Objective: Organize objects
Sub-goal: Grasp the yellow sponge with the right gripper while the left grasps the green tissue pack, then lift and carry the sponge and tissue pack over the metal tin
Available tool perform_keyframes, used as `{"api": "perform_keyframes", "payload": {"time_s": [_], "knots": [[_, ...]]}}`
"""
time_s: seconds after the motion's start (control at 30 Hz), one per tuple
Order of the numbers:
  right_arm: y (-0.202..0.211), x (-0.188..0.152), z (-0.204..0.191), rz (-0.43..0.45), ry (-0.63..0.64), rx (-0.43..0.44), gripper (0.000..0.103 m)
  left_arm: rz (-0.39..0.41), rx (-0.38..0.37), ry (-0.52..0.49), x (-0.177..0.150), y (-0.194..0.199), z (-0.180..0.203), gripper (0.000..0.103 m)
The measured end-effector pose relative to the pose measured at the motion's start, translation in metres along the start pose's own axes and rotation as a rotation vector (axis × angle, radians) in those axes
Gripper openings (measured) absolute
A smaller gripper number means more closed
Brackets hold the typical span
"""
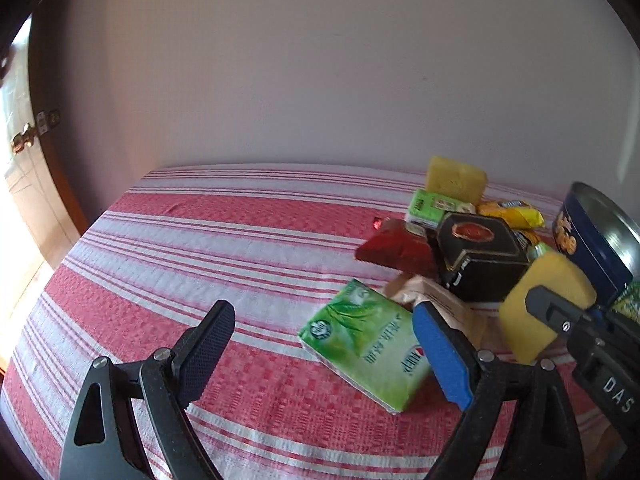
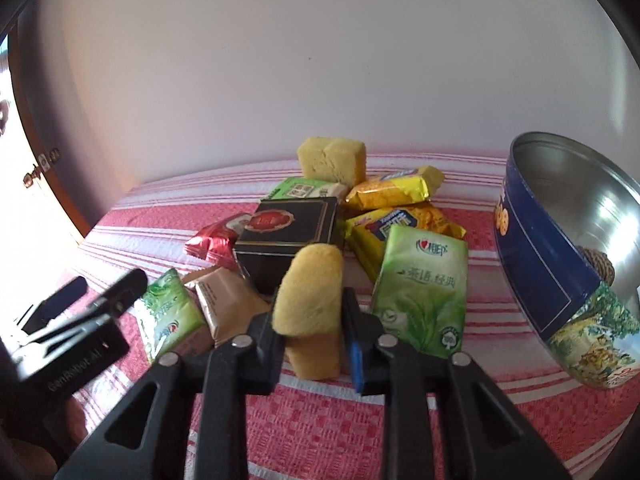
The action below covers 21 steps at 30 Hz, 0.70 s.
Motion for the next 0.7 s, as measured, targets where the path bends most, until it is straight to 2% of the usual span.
{"api": "perform_keyframes", "payload": {"time_s": [0.1, 0.27, 0.47, 0.57, 0.7], "knots": [[0.016, 0.0, 0.005, 0.042, 0.008, 0.049, 0.022, -0.033, -0.038, -0.032, -0.004, -0.006, 0.01, 0.092], [0.048, -0.009, 0.018, 0.101, 0.046, 0.131, 0.022, -0.063, -0.069, -0.026, -0.004, -0.012, 0.011, 0.092], [0.045, -0.013, 0.03, 0.096, 0.069, 0.096, 0.022, -0.103, -0.135, 0.013, -0.006, -0.02, 0.01, 0.092], [0.043, -0.012, 0.031, 0.079, 0.045, 0.125, 0.022, -0.169, -0.163, 0.033, -0.013, -0.028, 0.01, 0.092], [0.044, -0.012, 0.032, 0.077, 0.043, 0.127, 0.022, -0.184, -0.113, 0.044, -0.014, -0.032, 0.006, 0.092]]}}
Point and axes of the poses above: each gripper's, at about its wrist camera, not at the fingertips, and y roughly against the way its jaws point, z to its right, x to its top, the point moved 5 cm from there along -y, roughly the way its jaws point, and after that the axes turned 12 degrees about -x, right-handed, at the moved point
